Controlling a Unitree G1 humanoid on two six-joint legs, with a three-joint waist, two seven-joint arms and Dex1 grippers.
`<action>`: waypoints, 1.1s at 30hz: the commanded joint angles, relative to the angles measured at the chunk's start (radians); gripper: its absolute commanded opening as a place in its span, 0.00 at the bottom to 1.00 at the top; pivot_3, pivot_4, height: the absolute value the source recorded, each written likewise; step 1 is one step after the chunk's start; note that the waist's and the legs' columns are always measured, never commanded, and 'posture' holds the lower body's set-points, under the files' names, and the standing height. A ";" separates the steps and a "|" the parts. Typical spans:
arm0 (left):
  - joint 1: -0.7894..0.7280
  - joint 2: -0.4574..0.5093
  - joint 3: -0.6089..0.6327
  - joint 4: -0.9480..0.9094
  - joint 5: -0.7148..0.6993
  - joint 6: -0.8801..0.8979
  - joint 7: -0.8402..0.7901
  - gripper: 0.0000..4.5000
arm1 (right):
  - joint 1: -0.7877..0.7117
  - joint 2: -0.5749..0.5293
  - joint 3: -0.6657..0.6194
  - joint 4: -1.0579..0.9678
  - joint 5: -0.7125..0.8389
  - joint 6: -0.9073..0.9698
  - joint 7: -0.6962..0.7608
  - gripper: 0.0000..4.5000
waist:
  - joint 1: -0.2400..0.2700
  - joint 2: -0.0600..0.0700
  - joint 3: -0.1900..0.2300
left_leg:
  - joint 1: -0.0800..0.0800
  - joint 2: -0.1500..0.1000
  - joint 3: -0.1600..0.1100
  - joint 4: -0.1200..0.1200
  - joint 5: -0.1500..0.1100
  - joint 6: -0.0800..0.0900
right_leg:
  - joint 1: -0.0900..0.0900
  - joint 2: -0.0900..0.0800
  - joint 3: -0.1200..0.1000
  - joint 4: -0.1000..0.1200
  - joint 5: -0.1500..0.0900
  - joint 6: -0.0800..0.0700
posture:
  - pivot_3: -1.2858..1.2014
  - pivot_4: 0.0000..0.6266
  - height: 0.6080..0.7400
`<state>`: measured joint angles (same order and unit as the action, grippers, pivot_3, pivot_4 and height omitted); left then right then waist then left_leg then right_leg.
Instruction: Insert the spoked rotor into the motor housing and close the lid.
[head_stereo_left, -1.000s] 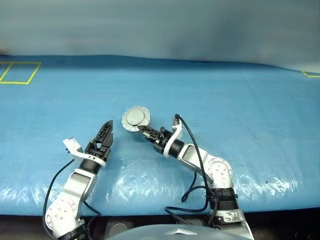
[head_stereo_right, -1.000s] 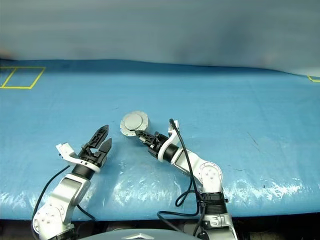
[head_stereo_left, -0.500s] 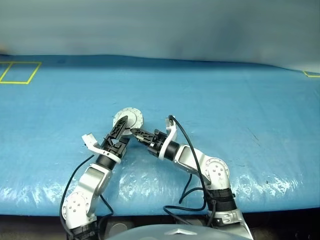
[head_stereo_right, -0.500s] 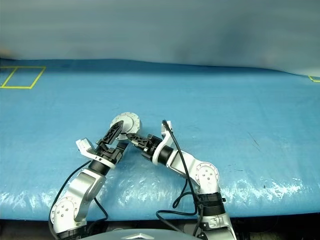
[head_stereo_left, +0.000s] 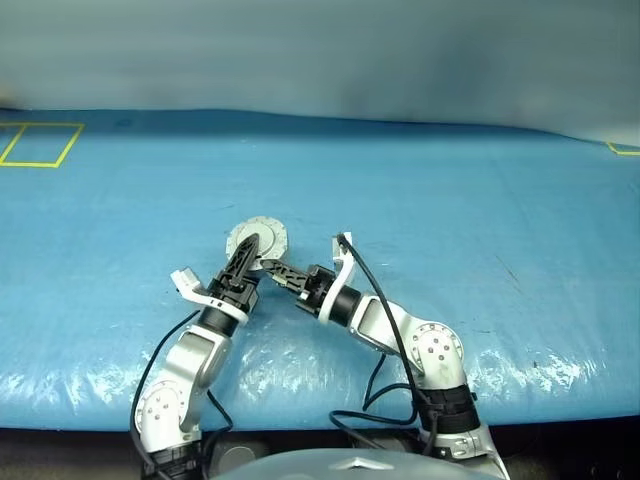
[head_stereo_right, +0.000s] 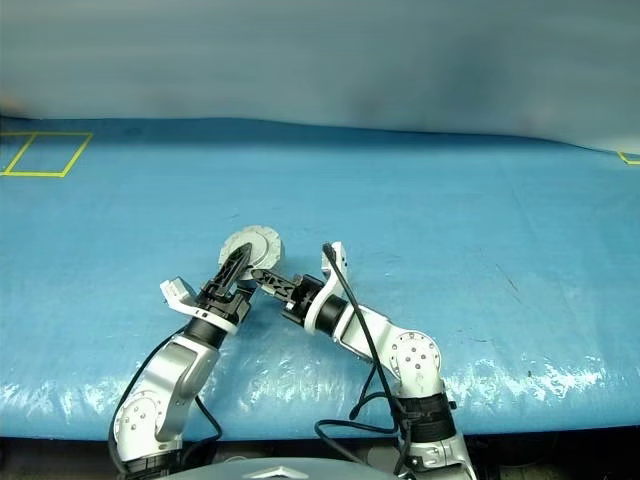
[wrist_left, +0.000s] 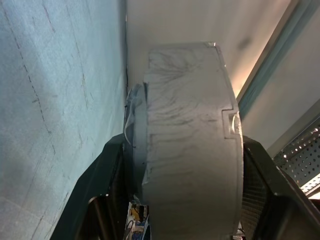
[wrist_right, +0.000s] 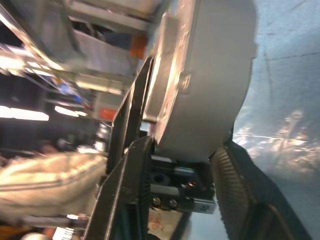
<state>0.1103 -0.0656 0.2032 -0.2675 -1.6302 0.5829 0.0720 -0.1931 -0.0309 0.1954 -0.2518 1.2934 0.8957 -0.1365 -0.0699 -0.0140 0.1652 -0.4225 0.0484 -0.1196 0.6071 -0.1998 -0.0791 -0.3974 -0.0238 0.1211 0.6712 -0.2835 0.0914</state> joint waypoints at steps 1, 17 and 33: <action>-0.103 0.033 0.046 -0.008 0.045 -0.056 0.033 0.52 | -0.012 -0.089 0.092 -0.079 -0.272 -0.068 0.065 0.64 | 0.005 0.000 0.000 | 0.000 0.000 0.000 0.001 0.000 0.000 | 0.000 0.000 0.000 0.000 0.000 0.000 | 0.52 0.24 1.00; -0.866 0.197 0.178 0.912 0.407 -0.112 -0.154 0.52 | 0.103 -0.260 0.311 -0.166 -1.093 -0.413 0.109 1.00 | 0.033 -0.002 0.002 | -0.010 -0.003 -0.003 0.004 0.004 -0.004 | 0.000 -0.001 -0.002 -0.013 0.008 0.005 | 0.52 0.24 1.00; -1.124 0.208 0.277 1.428 0.746 -0.232 -0.292 0.75 | 0.200 -0.176 0.273 -0.164 -1.253 -0.401 0.162 1.00 | 0.013 -0.004 0.004 | -0.009 -0.003 -0.003 0.002 0.004 -0.005 | -0.001 -0.002 -0.003 -0.010 0.008 0.003 | 0.52 0.24 1.00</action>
<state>-1.0010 0.1318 0.4721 1.1699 -0.9100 0.3404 -0.1975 0.0020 -0.2219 0.4798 -0.3855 0.0506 0.4942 0.0206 -0.0572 -0.0178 0.1687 -0.4312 0.0457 -0.1228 0.6095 -0.1960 -0.0839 -0.3980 -0.0255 0.1184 0.6617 -0.2757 0.0942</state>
